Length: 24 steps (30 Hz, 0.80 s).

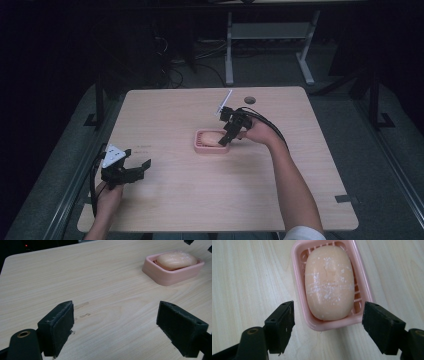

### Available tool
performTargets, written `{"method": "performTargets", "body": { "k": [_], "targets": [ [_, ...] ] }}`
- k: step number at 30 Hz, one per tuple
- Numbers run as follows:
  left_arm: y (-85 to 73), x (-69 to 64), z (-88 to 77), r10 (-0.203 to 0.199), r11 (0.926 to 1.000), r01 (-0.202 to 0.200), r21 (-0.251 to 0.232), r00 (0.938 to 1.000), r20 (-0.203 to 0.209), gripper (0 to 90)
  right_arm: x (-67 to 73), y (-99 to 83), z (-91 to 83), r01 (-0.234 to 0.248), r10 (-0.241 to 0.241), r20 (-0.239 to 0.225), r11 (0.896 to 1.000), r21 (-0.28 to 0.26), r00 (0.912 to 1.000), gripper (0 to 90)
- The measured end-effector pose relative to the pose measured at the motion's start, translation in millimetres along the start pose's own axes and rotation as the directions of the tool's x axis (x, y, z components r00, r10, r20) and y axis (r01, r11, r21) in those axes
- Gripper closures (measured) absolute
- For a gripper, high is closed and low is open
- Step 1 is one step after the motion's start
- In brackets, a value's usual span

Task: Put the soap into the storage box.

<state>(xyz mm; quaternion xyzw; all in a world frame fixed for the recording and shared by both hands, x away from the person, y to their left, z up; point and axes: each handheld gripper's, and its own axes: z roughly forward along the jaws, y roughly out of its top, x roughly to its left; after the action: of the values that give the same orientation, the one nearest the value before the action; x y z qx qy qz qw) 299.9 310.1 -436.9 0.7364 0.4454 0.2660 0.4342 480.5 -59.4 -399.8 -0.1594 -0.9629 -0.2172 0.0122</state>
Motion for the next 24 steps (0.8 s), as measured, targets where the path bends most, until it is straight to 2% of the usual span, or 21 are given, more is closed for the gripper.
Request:
{"method": "performTargets", "body": {
  "k": [11,24],
  "targets": [
    [-0.1,0.2,0.1,-0.001,1.0000,0.001,0.000,1.0000,0.000,14.2,2.4,-4.0,-4.4,-0.012,0.012,0.008,1.000,-0.008,0.9999,25.1],
    [0.0,-0.5,0.6,0.000,1.0000,0.000,0.003,1.0000,0.000,14.2,5.5,-21.8,-5.2,-0.024,0.024,0.014,1.000,-0.006,0.9996,24.8]
  ]
}}
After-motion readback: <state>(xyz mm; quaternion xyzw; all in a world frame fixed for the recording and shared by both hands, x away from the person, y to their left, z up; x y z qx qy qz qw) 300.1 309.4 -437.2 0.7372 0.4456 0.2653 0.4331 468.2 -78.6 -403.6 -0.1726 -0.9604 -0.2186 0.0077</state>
